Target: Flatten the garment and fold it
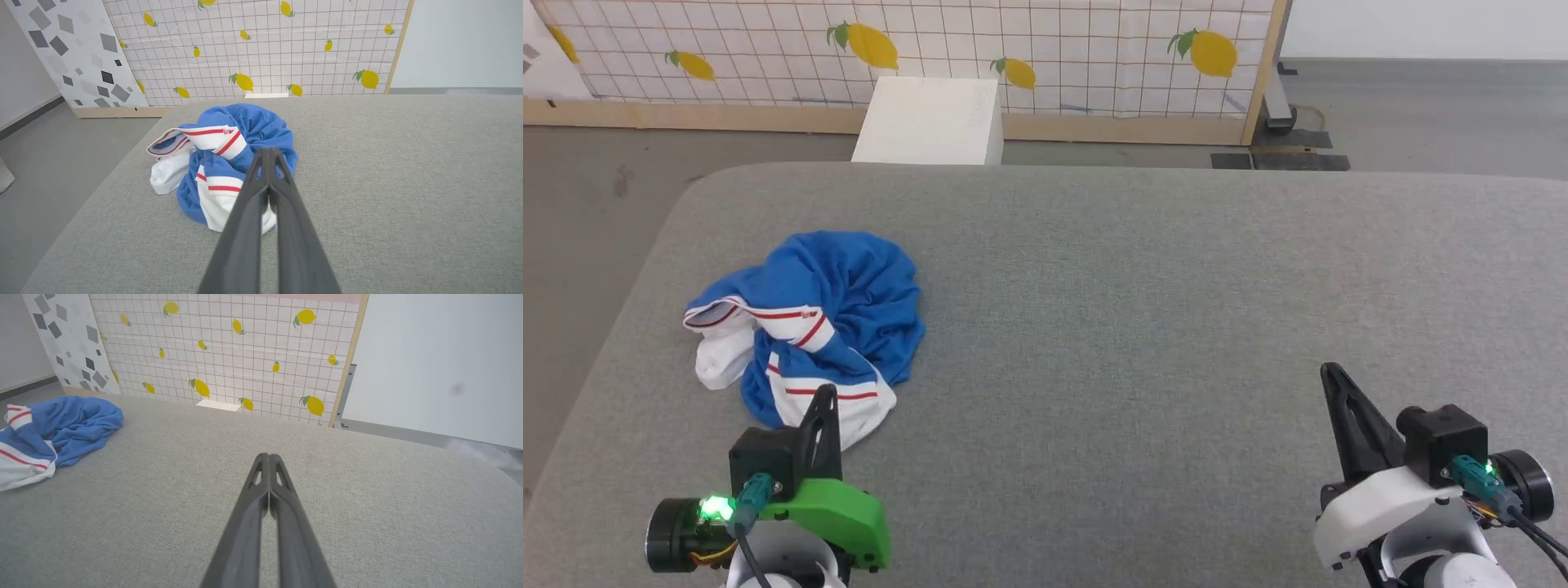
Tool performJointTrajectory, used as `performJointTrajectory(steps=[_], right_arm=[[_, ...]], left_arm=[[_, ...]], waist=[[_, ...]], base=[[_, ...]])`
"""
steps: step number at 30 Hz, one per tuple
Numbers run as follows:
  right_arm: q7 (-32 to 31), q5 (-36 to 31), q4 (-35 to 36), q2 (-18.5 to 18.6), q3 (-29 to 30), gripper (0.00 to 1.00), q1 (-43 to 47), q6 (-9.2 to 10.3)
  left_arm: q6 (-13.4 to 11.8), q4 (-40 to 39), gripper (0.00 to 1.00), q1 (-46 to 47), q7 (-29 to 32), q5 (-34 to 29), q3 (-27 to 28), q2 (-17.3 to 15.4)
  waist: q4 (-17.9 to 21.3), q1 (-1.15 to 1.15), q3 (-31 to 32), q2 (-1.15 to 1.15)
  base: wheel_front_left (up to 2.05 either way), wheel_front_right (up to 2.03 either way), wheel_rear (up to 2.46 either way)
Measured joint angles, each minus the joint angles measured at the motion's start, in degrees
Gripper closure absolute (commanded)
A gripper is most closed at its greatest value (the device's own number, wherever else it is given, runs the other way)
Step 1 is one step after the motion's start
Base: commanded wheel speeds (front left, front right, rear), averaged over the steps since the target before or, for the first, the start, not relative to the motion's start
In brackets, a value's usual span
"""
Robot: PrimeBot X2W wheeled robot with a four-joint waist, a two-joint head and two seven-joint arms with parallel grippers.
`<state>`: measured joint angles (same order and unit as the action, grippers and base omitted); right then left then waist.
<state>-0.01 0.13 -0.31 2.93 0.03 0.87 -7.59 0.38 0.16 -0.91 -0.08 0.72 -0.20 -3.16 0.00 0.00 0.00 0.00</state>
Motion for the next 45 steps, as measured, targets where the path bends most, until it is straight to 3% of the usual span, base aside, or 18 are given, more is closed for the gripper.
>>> performJointTrajectory(steps=[24, 25, 26, 27, 28, 45], right_arm=[[0.0, 0.0, 0.0, 0.0, 0.0, 1.00, 0.0, 0.00], [0.0, 0.0, 0.0, 0.0, 0.0, 0.00, 0.0, 0.00], [0.0, 0.0, 0.0, 0.0, 0.0, 0.00, 0.0, 0.00], [0.0, 0.0, 0.0, 0.0, 0.0, 1.00, 0.0, 0.00], [0.0, 0.0, 0.0, 0.0, 0.0, 0.00, 0.0, 0.00], [1.3, 2.6, -2.0, 0.0, 0.3, 0.00, 0.0, 0.00]], left_arm=[[0.0, 0.0, 1.00, 0.0, 0.0, 0.0, 0.0, 0.0], [0.0, 0.0, 0.00, 0.0, 0.0, 0.0, 0.0, 0.0], [0.0, 0.0, 0.00, 0.0, 0.0, 0.1, 0.0, 0.0], [0.0, 0.0, 1.00, -0.1, 0.0, 0.1, -0.1, 0.0], [0.0, 0.0, 0.00, -0.1, 0.0, 0.2, -0.1, 0.0], [0.1, 1.1, 0.00, -0.1, -1.4, 1.5, -0.3, 0.0]], waist=[[0.0, 0.00, 0.0, 0.00], [0.0, 0.00, 0.0, 0.00], [0.0, 0.00, 0.0, 0.00], [0.0, 0.00, 0.0, 0.00], [0.0, 0.00, 0.0, 0.00], [-0.4, 0.00, 0.0, 0.00]], base=[[0.00, 0.00, 0.00], [0.00, 0.00, 0.00], [0.00, 0.00, 0.00], [0.00, 0.00, 0.00], [0.00, 0.00, 0.00], [0.00, 0.00, 0.00]])
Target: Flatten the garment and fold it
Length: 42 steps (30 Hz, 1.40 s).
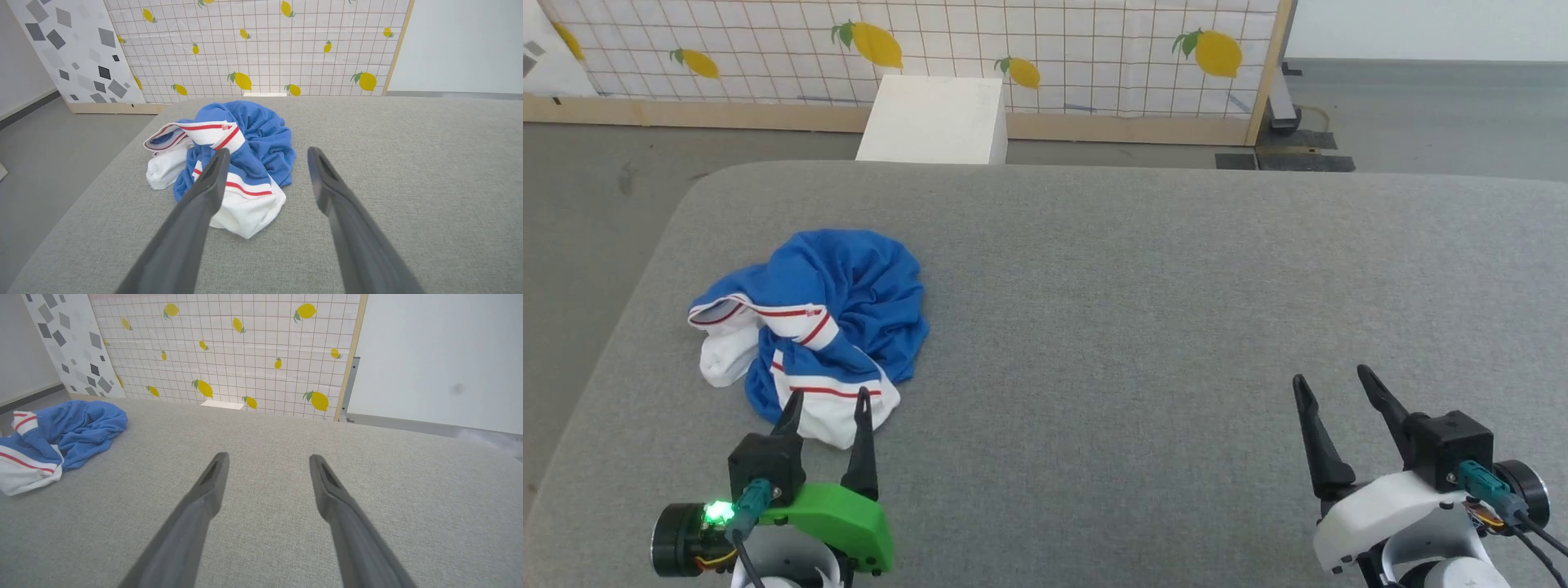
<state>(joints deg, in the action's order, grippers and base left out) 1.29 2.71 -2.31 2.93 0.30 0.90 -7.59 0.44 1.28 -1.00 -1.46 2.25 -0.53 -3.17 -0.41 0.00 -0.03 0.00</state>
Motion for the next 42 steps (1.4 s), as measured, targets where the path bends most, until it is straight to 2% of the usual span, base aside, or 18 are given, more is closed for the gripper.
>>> performJointTrajectory(steps=[11, 42], right_arm=[[1.3, 1.5, -1.7, 0.0, 0.0, 0.00, 0.0, 0.00], [4.8, 6.8, -7.4, 0.0, -0.6, 0.00, 0.0, 0.00]], left_arm=[[0.0, 0.6, 0.00, 0.0, -1.2, 0.9, 0.1, 0.0], [0.0, 2.6, 0.00, -0.1, -4.8, 4.7, 0.5, 0.0]], waist=[[-2.6, 0.00, 0.1, 0.00], [-13.0, 0.00, 0.4, 0.00]], base=[[0.00, 0.00, 0.00], [0.00, 0.00, 0.00]])
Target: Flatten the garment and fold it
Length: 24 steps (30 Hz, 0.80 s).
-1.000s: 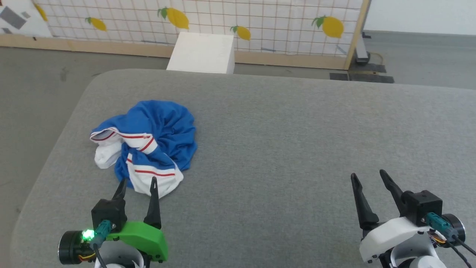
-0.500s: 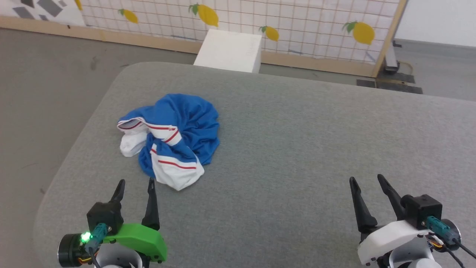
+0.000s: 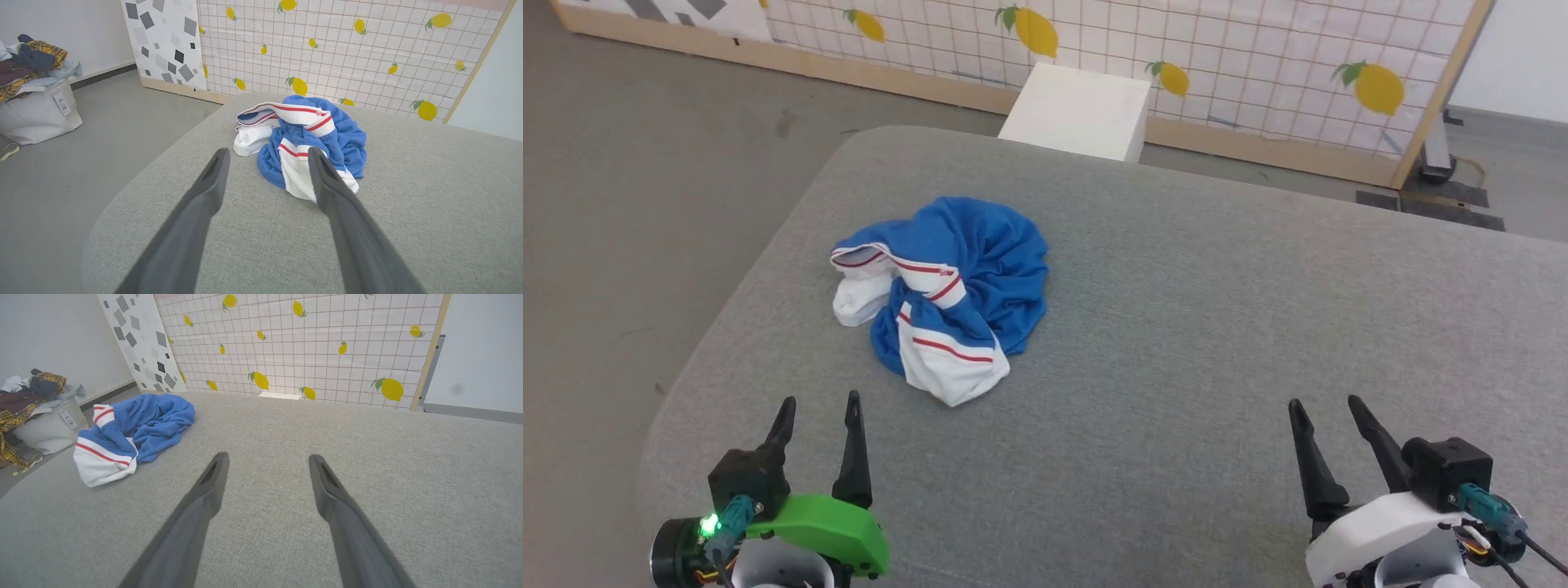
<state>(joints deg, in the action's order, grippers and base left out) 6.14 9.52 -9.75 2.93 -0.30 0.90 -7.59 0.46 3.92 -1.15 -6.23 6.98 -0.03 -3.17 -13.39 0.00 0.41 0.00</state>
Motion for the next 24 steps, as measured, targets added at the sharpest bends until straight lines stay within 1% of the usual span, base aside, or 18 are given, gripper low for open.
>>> performJointTrajectory(steps=[4, 21, 24], right_arm=[[0.5, 0.7, -0.8, 0.0, 0.0, 0.00, 0.0, 0.00], [2.6, 1.7, -2.7, 0.0, 0.1, 0.00, 0.0, 0.00], [3.0, 1.7, -3.1, 0.0, 0.1, 0.00, 0.0, 0.00]], left_arm=[[0.0, 0.3, 0.00, 0.0, -0.5, 1.2, 0.1, 0.0], [-0.1, 0.7, 0.00, -0.1, -2.5, 1.1, 0.1, 0.0], [-0.5, 0.8, 0.00, -0.1, -3.0, 1.1, 0.1, -0.1]], waist=[[-0.9, 0.00, 0.0, 0.00], [-4.5, 0.00, 0.4, 0.00], [-5.1, 0.00, 0.4, 0.00]], base=[[0.00, 0.00, 0.00], [0.00, 0.00, 0.00], [0.00, 0.00, 0.00]])
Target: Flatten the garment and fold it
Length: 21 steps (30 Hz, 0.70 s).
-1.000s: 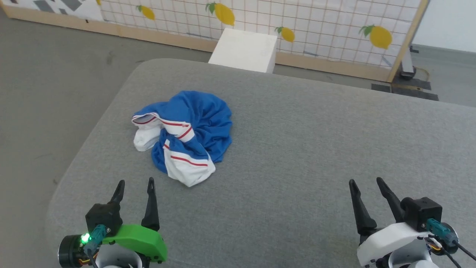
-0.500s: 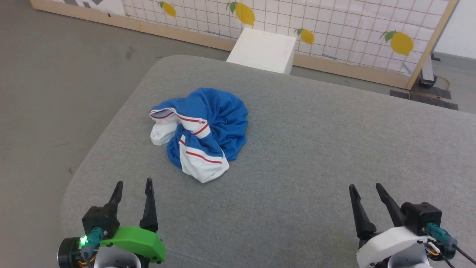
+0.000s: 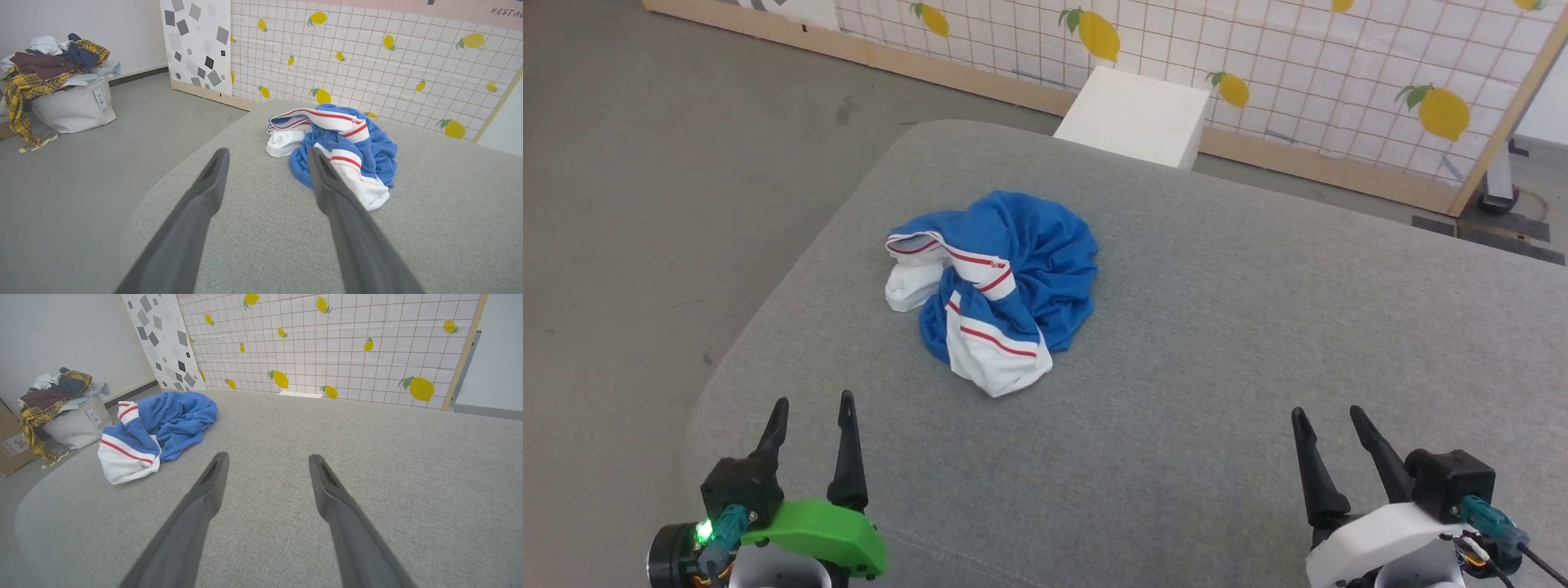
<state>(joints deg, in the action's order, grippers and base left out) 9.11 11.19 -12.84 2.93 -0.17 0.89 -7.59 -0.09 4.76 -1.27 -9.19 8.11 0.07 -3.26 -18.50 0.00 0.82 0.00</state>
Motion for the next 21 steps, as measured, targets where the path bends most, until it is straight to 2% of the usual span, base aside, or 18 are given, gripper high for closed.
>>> performJointTrajectory(steps=[12, 21], right_arm=[[1.4, 1.0, -1.6, 0.0, -0.1, 0.00, 0.0, 0.00], [2.4, 1.5, -2.3, 0.0, 0.4, 0.00, -0.9, 0.00]], left_arm=[[-0.5, 0.7, 0.00, -0.5, -1.4, 0.2, 0.1, -0.1], [0.1, 2.4, 0.00, 2.5, -2.3, 3.4, 1.3, -0.6]], waist=[[-1.9, 0.00, -0.1, 0.00], [-2.3, 0.00, -1.0, 0.00]], base=[[0.00, 0.00, 0.00], [0.00, 0.00, 0.00]])
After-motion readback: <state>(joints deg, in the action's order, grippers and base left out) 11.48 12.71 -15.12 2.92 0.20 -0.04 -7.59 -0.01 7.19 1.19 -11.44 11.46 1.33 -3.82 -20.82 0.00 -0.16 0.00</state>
